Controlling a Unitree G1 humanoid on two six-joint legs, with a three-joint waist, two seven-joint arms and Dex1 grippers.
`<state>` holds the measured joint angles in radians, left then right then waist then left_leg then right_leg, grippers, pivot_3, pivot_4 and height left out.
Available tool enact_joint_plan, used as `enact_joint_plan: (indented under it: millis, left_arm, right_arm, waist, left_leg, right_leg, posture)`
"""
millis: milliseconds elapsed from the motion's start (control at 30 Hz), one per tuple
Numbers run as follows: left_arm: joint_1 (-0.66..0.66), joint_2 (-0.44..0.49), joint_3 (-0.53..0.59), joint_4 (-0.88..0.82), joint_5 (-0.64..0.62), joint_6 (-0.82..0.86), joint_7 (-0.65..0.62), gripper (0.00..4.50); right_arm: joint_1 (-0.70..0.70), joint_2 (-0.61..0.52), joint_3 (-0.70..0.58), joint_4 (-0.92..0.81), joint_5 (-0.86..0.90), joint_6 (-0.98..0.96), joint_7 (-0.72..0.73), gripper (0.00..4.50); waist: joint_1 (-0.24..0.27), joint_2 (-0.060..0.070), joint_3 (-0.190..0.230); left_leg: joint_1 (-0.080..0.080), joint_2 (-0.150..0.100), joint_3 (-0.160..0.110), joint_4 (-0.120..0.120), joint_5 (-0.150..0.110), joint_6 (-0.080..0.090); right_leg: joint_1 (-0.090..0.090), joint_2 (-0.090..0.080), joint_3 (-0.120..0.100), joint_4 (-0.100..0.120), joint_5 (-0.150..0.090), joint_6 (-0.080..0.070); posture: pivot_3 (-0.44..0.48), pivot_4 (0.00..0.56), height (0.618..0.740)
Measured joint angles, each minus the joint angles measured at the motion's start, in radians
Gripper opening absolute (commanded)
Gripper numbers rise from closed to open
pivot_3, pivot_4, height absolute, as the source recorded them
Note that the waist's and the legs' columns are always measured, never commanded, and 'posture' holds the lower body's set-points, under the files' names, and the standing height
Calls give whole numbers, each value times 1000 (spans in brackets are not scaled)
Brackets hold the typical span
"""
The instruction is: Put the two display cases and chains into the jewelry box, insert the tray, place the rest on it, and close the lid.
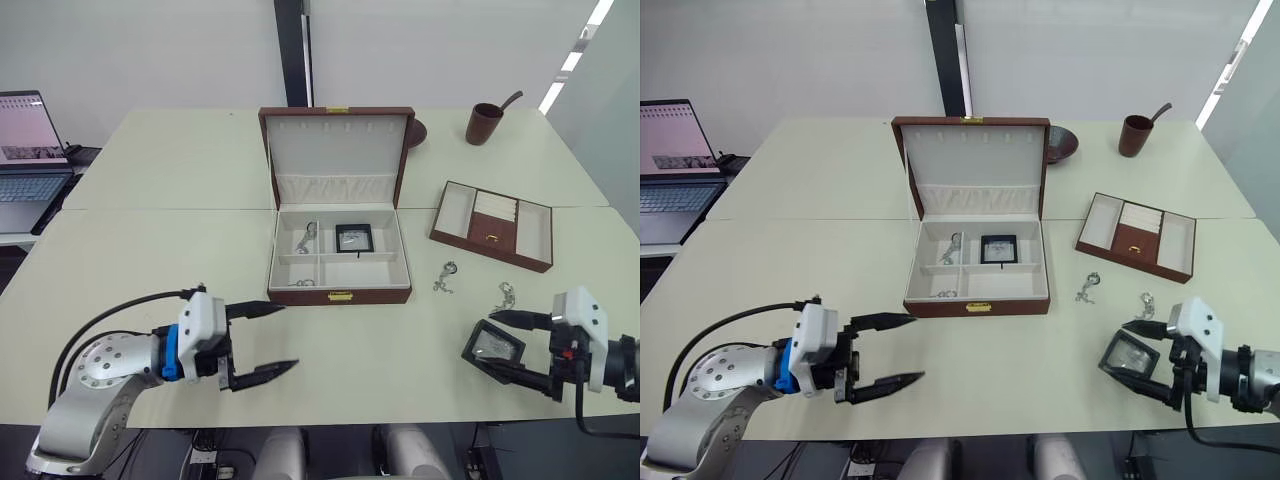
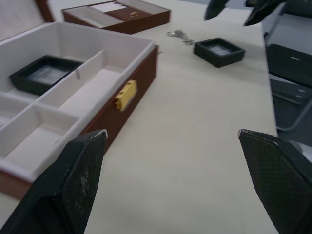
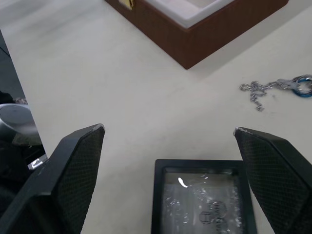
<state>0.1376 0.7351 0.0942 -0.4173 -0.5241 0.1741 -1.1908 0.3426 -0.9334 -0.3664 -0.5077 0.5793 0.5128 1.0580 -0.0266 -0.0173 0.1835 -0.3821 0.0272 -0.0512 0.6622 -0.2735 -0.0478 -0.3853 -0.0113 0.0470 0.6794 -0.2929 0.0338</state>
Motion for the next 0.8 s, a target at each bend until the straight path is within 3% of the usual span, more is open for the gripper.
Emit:
enact_joint_plan:
  millis: [233, 633, 800]
  left_arm:
    - [94, -16, -57, 46, 63, -272, -150, 4480]
    - [135, -56, -89, 124, 65, -383, -173, 4480]
    - [123, -60, -89, 151, 64, -384, -169, 4500]
  right_arm:
    - [112, 3, 10, -41, -68, 6, -39, 4500]
    - [155, 39, 50, -28, -181, -70, -59, 4500]
    - [142, 51, 59, 4, -210, -103, -65, 2846]
  waist:
    - [-1, 0, 0]
    - [-1, 0, 0]
    - [-1, 0, 0]
  left_leg:
    - [0, 1, 0, 0, 0, 0]
    - [0, 1, 0, 0, 0, 0]
    - [0, 1, 0, 0, 0, 0]
  right_leg:
    - [0, 1, 0, 0, -1, 0]
    - [0, 1, 0, 0, -2, 1]
    - [0, 1, 0, 0, -2, 0]
  posture:
    - [0, 150, 740]
    - [0, 150, 740]
    - [0, 150, 740]
